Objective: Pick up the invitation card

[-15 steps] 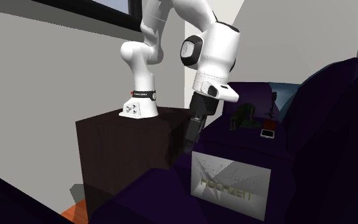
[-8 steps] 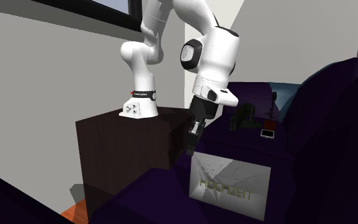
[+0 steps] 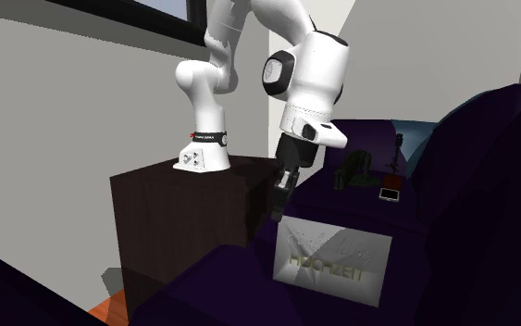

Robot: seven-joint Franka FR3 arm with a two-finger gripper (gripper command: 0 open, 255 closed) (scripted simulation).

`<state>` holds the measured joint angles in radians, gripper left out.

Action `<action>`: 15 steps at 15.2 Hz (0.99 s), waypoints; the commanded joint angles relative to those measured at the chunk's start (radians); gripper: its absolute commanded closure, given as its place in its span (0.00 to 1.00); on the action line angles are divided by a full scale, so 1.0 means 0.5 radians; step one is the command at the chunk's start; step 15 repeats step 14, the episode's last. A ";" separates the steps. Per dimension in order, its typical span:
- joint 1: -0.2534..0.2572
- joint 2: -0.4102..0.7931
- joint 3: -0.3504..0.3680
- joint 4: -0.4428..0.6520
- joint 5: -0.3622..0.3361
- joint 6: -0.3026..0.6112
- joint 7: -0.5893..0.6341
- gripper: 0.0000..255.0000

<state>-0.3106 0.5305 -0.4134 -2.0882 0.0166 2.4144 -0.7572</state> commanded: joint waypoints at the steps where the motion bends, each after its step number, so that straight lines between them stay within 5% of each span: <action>1: 0.014 -0.043 -0.013 -0.004 -0.015 -0.038 0.007 1.00; 15: 0.074 -0.289 -0.085 -0.006 -0.115 -0.270 0.036 1.00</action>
